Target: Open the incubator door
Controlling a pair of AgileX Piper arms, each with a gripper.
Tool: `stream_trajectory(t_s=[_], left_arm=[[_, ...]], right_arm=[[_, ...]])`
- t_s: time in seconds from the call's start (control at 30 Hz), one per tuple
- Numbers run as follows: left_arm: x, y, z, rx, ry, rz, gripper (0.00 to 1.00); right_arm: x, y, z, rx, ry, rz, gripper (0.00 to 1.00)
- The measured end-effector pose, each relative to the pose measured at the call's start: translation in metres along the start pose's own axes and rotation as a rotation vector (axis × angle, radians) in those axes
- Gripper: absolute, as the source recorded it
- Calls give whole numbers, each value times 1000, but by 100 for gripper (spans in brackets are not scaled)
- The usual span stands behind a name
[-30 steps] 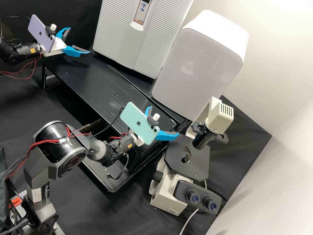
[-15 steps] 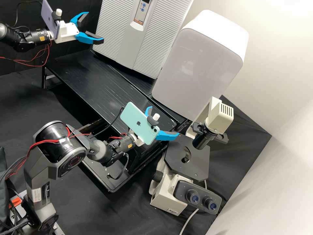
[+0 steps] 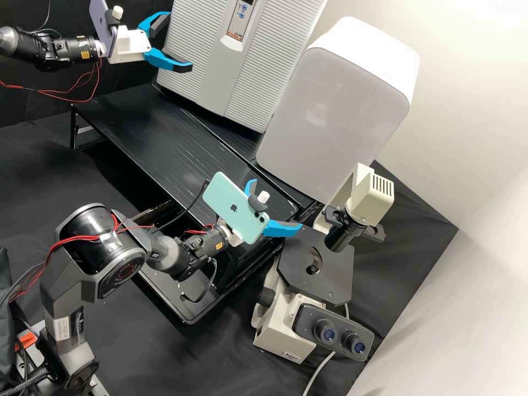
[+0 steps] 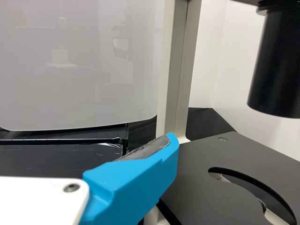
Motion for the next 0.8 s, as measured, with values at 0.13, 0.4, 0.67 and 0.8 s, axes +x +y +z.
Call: stream_trajectory(t_s=[0.13, 0.4, 0.67, 0.8], left_arm=[[0, 0, -1, 1, 6, -8, 100], [-4, 9, 0, 13, 25, -14, 100], [-12, 30, 0, 40, 33, 32, 100], [-16, 38, 0, 55, 38, 50, 100]], right_arm=[[0, 0, 0, 0, 0, 0, 100], [0, 0, 0, 0, 0, 0, 100], [0, 0, 0, 0, 0, 0, 100], [0, 0, 0, 0, 0, 0, 100]])
